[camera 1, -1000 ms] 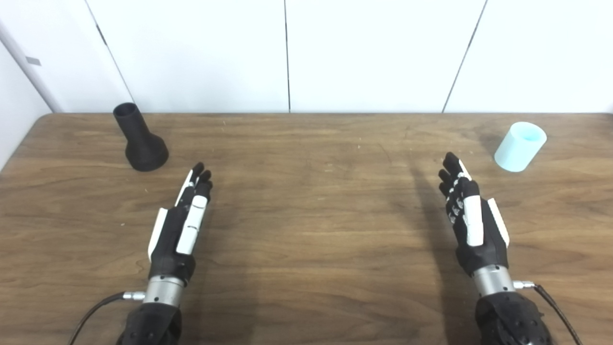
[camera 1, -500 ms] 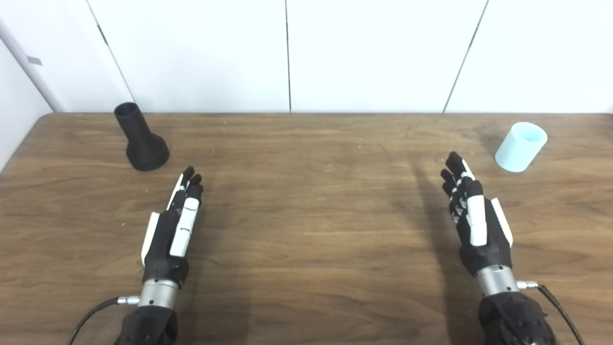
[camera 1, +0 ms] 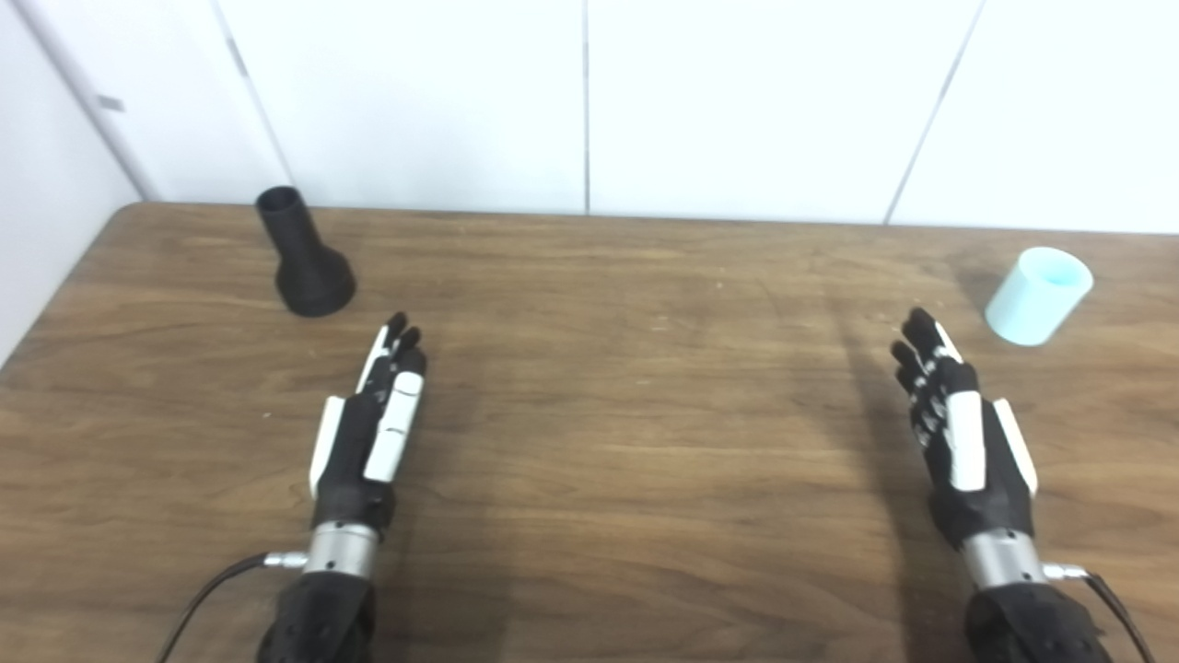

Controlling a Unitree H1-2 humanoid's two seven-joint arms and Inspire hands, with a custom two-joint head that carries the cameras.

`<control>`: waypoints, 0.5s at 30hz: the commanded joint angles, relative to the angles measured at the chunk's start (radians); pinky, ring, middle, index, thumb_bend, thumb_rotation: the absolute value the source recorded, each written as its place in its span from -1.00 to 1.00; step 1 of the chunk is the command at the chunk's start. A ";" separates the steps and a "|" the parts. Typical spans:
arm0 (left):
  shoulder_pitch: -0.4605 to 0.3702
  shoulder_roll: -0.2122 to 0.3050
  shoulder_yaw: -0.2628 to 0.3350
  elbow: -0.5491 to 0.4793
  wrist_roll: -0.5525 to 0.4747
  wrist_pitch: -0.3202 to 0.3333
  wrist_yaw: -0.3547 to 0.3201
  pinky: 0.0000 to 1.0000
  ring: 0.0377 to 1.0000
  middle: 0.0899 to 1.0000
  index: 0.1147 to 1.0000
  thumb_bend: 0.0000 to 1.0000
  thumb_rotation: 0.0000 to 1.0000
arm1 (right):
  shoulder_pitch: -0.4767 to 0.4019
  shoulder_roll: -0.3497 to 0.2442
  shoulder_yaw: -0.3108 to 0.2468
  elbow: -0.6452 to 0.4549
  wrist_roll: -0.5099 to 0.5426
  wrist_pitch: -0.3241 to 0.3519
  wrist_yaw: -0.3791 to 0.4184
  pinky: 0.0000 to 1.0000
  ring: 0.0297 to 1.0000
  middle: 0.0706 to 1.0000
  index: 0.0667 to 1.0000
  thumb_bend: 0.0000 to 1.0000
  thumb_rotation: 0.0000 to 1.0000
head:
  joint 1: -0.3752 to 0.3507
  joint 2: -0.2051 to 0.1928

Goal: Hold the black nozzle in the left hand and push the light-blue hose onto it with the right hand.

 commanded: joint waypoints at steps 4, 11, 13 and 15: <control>0.015 -0.031 -0.007 0.008 0.008 -0.058 0.023 0.95 0.92 0.90 0.92 -0.14 0.75 | -0.025 -0.043 -0.029 0.068 0.036 -0.134 0.040 0.90 0.93 0.93 0.89 0.20 1.00 | 0.072 -0.063; 0.010 -0.055 -0.014 0.061 0.006 -0.118 0.045 0.94 0.91 0.90 0.92 -0.20 0.73 | -0.045 -0.071 -0.040 0.204 0.054 -0.250 0.071 0.87 0.91 0.91 0.88 0.22 1.00 | 0.144 -0.133; 0.006 -0.061 -0.017 0.082 0.007 -0.141 0.049 0.94 0.92 0.90 0.92 -0.22 0.72 | -0.050 -0.079 -0.042 0.235 0.062 -0.272 0.079 0.86 0.91 0.91 0.88 0.22 1.00 | 0.159 -0.149; 0.002 -0.067 -0.021 0.099 0.010 -0.159 0.053 0.93 0.92 0.90 0.92 -0.20 0.73 | -0.055 -0.085 -0.044 0.258 0.072 -0.287 0.088 0.86 0.90 0.91 0.87 0.25 0.99 | 0.178 -0.165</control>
